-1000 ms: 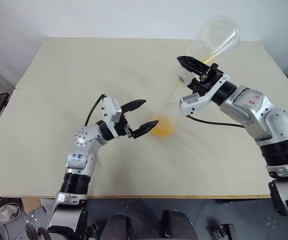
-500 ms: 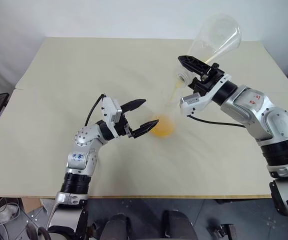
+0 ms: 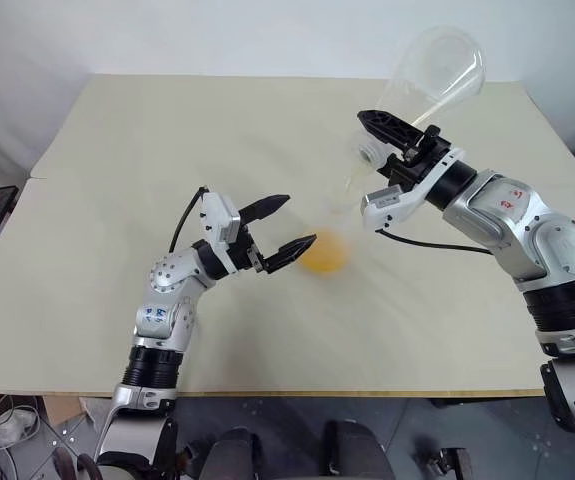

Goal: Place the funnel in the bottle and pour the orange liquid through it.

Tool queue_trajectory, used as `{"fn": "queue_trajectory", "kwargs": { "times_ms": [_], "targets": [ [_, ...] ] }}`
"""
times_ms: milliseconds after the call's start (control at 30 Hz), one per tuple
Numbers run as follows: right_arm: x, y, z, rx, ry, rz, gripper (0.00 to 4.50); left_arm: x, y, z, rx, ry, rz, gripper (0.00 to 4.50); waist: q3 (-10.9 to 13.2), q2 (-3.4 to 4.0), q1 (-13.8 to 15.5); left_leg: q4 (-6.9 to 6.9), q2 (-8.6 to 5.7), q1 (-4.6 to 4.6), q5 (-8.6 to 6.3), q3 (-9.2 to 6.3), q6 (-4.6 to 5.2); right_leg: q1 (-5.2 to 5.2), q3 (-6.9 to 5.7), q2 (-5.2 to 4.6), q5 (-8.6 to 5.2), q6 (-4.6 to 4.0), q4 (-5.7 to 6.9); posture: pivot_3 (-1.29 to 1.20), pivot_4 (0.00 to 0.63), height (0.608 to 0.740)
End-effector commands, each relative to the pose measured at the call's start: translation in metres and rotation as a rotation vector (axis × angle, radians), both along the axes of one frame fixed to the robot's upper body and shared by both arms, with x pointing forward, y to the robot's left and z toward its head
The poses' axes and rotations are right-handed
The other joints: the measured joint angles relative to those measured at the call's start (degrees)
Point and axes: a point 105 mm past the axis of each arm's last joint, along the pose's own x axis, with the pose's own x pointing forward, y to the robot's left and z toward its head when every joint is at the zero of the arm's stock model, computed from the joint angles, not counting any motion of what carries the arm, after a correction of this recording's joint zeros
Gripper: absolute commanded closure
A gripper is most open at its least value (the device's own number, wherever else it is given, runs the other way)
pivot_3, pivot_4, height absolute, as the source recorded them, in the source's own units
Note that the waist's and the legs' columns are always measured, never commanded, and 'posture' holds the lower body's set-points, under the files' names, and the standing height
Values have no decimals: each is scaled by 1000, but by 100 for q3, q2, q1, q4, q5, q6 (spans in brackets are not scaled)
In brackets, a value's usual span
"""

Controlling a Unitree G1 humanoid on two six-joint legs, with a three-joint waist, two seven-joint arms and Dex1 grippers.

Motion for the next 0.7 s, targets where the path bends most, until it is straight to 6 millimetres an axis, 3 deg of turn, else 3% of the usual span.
{"fn": "queue_trajectory", "kwargs": {
  "times_ms": [33,700],
  "targets": [
    [-7,0,16,5,-66,19,2032,-3,-2,10,-22,-43,-6,0,0,0,0,0,0,0,0,0,0,0,0,0,0,0,0,0,150,740],
    [-8,7,9,62,2,53,2032,-1,-2,9,-27,-49,-7,0,0,0,-2,0,0,0,0,0,0,0,0,0,0,0,0,0,150,740]
  ]
}}
